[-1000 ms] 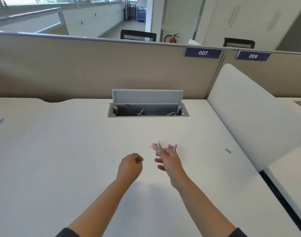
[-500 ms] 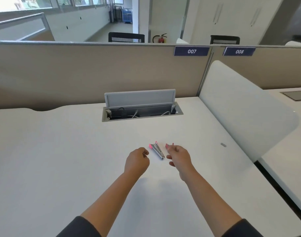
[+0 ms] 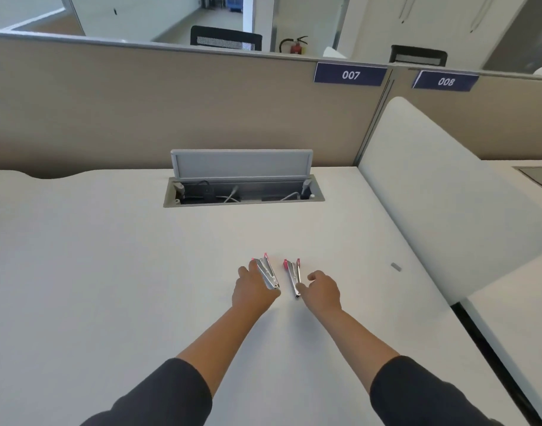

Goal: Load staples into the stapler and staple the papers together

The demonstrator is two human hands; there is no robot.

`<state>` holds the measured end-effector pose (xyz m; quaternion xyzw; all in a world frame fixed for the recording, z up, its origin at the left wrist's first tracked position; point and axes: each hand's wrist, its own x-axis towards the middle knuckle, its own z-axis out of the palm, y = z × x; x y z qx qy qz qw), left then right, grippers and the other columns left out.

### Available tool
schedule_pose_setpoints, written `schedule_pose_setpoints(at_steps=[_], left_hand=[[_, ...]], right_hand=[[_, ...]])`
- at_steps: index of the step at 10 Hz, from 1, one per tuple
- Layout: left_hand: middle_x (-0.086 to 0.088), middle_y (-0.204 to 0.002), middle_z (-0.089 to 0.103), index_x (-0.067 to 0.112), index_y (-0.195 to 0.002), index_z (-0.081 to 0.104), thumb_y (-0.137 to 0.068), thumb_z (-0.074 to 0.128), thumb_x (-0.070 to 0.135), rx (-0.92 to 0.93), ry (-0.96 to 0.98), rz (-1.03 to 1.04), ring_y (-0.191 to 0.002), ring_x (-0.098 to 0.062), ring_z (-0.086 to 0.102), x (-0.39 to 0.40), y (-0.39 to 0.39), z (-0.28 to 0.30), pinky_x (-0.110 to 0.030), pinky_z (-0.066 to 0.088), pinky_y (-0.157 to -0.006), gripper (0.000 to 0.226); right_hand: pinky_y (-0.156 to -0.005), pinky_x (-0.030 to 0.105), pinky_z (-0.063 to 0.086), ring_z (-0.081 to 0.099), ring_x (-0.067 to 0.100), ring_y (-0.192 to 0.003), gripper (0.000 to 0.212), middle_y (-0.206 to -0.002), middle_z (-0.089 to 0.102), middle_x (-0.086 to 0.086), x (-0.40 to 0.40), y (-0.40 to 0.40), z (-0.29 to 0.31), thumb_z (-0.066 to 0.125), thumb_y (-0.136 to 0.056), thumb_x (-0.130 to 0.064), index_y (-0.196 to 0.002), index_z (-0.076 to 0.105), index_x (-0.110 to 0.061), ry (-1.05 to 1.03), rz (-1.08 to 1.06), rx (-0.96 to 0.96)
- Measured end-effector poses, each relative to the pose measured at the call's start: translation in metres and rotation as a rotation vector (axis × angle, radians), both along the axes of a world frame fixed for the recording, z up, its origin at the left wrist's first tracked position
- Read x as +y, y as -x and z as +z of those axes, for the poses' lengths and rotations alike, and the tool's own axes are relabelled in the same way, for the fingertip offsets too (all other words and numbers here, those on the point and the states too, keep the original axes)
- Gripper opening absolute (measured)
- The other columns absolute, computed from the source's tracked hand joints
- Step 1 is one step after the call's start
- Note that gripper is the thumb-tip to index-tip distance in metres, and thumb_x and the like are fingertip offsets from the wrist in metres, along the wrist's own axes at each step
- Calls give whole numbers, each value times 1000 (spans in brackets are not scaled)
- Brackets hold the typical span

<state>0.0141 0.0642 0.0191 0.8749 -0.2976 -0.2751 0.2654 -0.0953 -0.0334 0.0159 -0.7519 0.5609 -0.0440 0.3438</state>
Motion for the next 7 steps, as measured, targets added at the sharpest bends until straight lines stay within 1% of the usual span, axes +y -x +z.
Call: schedule_pose_setpoints(at_steps=[1, 2, 3, 4, 5, 6, 7], left_hand=[[-7, -142, 26, 14, -144, 14, -62, 79, 40, -103, -51, -53, -129, -28, 35, -19, -11, -11, -37, 41, -95, 109], [-4, -149, 19, 14, -146, 11, -57, 78, 49, -137, -123, -129, -137, -24, 24, -33, -23, -21, -38, 36, -101, 118], [0, -127, 42, 15, -128, 37, -58, 72, 46, -240, -140, -198, -123, -22, 38, -38, -29, -31, -31, 37, -89, 84], [3, -115, 47, 15, -115, 45, -59, 67, 34, -270, -118, -215, -115, -20, 43, -38, -42, -35, -26, 35, -82, 64], [3, -120, 47, 15, -119, 44, -59, 69, 29, -245, -111, -267, -118, -19, 41, -33, -60, -36, -27, 38, -85, 66], [3, -125, 45, 15, -123, 42, -60, 71, 27, -240, -135, -311, -124, -18, 38, -26, -70, -29, -30, 39, -91, 70], [1, -141, 35, 14, -136, 33, -60, 76, 33, -242, -138, -345, -137, -19, 28, -21, -73, -27, -32, 36, -101, 89]], right_hand=[[-82, 28, 40, 56, 26, -110, 53, -120, 57, 10, -13, -7, -11, 64, -81, -32, -124, 48, -5, 4, 61, 56], [-78, 28, 40, 57, 26, -105, 49, -113, 62, 10, -23, -14, -22, 65, -80, -30, -119, 50, -5, -8, 121, 78], [-73, 28, 42, 59, 25, -96, 35, -103, 66, 10, -29, -23, -28, 63, -79, -25, -107, 55, -6, -12, 144, 35], [-73, 28, 41, 59, 26, -95, 33, -103, 65, 10, -34, -38, -29, 62, -79, -24, -105, 55, -6, -3, 149, 14], [-77, 30, 41, 58, 27, -99, 35, -106, 63, 10, -37, -50, -30, 62, -80, -24, -108, 54, -5, 7, 159, 5], [-78, 31, 41, 58, 28, -100, 35, -107, 63, 11, -36, -57, -29, 61, -81, -25, -109, 54, -6, -12, 165, 4], [-78, 30, 40, 57, 26, -102, 42, -112, 62, 10, -36, -58, -29, 62, -81, -32, -113, 53, -6, -1, 151, -10]])
